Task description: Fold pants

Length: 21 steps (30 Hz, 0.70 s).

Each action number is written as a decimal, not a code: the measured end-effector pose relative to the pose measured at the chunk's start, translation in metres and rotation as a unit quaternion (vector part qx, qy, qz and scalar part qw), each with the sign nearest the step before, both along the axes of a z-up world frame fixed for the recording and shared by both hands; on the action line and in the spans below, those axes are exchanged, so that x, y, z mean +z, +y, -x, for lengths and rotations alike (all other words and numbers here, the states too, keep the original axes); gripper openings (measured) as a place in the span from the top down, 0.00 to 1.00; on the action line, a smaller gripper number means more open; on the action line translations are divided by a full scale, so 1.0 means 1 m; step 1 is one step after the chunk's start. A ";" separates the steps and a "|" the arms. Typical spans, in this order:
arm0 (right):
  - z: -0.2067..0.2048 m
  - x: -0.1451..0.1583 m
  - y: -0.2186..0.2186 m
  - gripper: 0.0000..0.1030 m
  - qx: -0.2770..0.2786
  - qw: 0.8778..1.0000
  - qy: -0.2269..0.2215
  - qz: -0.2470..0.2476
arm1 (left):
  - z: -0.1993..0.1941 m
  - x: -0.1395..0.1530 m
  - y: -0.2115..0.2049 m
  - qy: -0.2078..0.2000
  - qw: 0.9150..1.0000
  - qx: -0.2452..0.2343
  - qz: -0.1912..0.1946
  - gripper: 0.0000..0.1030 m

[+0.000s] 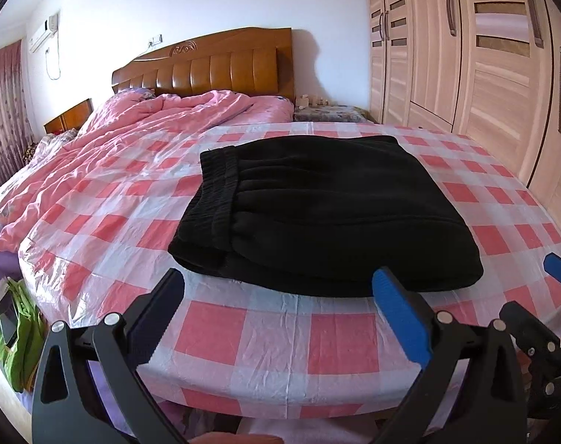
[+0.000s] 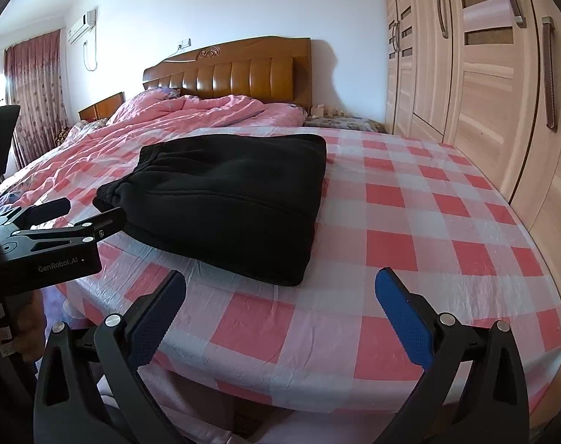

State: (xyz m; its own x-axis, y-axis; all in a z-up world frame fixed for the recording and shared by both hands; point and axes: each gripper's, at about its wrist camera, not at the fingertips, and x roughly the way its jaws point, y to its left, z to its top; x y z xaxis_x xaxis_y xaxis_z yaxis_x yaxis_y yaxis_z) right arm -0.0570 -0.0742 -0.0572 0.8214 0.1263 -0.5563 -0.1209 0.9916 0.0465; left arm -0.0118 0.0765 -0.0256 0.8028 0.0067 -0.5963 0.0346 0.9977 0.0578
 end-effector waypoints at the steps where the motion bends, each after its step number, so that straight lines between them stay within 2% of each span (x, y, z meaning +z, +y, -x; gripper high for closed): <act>1: 0.000 -0.001 -0.001 0.04 0.000 1.000 0.000 0.000 | 0.000 0.000 -0.001 0.000 1.000 0.000 0.000 0.01; 21: 0.000 -0.003 0.000 0.04 0.000 1.000 0.003 0.000 | 0.000 0.000 -0.002 0.000 1.000 0.000 -0.001 0.01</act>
